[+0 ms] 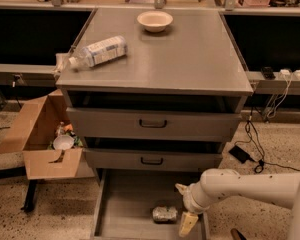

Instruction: Pick 7up can from bottom drawer and place on counter

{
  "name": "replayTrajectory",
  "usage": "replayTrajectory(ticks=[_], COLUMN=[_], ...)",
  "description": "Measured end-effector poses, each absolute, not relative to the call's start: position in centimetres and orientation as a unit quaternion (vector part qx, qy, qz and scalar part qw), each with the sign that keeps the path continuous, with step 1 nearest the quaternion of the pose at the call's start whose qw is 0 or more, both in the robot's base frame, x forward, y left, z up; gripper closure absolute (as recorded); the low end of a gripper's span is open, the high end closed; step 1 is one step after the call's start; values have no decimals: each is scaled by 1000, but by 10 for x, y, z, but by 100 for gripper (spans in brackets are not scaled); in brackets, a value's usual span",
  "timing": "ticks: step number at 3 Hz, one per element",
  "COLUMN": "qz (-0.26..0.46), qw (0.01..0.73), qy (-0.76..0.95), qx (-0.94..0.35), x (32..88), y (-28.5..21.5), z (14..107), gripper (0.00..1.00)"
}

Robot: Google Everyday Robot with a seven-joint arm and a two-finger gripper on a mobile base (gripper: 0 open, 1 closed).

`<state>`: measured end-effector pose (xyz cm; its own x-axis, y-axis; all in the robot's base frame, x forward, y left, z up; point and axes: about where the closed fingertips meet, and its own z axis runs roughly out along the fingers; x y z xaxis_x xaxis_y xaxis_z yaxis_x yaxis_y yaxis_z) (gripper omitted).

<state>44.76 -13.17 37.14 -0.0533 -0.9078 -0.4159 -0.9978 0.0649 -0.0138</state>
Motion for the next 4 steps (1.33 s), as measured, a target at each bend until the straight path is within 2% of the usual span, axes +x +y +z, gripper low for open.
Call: replayTrajectory(ticks=[2,4], qz=[191,219], qw=[169,192], qy=[714,707], qx=[-651,-644], x=[454,485], y=[-122,-108], z=[216,170], gripper=[0,0])
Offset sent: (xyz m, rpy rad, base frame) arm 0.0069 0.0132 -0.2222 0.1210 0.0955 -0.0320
